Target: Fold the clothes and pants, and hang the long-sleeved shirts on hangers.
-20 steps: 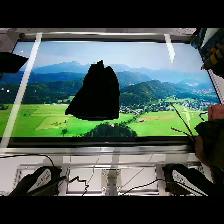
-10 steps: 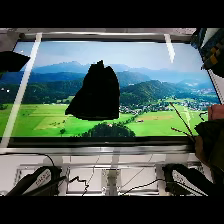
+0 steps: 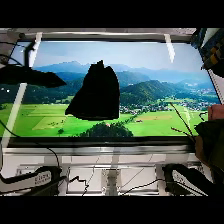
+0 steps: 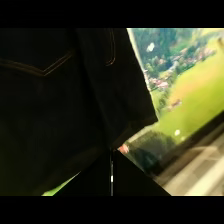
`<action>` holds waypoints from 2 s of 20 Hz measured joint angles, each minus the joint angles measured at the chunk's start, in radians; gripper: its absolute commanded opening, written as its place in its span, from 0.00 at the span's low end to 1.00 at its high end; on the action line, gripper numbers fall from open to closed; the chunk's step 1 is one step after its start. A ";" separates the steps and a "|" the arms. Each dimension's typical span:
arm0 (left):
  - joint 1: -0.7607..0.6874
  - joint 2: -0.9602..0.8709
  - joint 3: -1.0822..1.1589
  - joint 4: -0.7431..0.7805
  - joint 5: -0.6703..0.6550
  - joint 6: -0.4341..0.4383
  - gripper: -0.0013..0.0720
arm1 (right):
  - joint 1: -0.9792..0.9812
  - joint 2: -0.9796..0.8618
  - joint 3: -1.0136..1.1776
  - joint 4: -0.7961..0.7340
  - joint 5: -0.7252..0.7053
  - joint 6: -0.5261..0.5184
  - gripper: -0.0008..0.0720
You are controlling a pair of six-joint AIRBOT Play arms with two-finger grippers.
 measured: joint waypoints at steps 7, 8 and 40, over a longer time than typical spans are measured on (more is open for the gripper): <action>-0.339 -0.114 0.000 0.212 0.394 -0.091 0.97 | 0.000 0.000 0.000 0.005 -0.040 0.000 0.07; -0.365 -0.138 0.000 0.225 0.420 -0.097 0.97 | 0.000 0.000 0.000 0.006 -0.046 0.000 0.07; -0.201 0.066 0.048 0.800 0.211 -0.336 0.04 | 0.000 -0.143 -0.290 0.037 -0.068 -0.008 0.63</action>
